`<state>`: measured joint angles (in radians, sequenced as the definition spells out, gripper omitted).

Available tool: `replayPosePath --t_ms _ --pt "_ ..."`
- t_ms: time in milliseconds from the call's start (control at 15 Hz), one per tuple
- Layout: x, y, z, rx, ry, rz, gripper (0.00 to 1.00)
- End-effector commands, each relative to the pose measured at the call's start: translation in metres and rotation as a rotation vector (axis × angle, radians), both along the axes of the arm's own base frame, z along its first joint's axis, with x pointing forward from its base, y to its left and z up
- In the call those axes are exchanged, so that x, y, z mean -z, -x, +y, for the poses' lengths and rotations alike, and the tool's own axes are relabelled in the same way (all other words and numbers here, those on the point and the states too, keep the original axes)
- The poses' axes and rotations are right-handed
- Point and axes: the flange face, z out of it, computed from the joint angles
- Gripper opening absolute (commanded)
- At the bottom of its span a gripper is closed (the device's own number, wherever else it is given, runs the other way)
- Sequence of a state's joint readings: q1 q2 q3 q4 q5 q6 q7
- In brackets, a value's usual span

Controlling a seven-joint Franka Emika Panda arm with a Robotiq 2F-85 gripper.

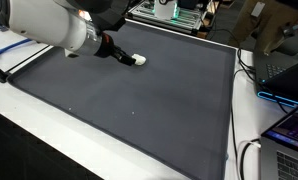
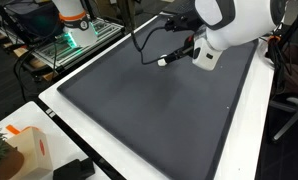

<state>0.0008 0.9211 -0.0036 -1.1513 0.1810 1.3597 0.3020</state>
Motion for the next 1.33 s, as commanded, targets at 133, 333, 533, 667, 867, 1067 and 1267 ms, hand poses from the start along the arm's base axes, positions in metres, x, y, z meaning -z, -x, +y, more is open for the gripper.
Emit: replayPosePath --t_ms 133,333,533,667,867,1067,1267 --pt "0.023 -0.007 -0.001 0.032 -0.017 0.072 1.0" --pt "0.023 -0.008 0.006 -0.001 0.001 0.081 1.0" --pt "0.02 -0.009 0.02 -0.037 0.02 0.077 1.0" --pt "0.019 -0.009 0.033 -0.067 0.035 0.08 1.0" --pt "0.02 -0.006 0.057 -0.15 0.091 0.074 1.0" --pt "0.023 -0.003 0.078 -0.263 0.154 0.065 1.0" --pt "0.02 0.002 0.096 -0.367 0.187 0.06 1.0"
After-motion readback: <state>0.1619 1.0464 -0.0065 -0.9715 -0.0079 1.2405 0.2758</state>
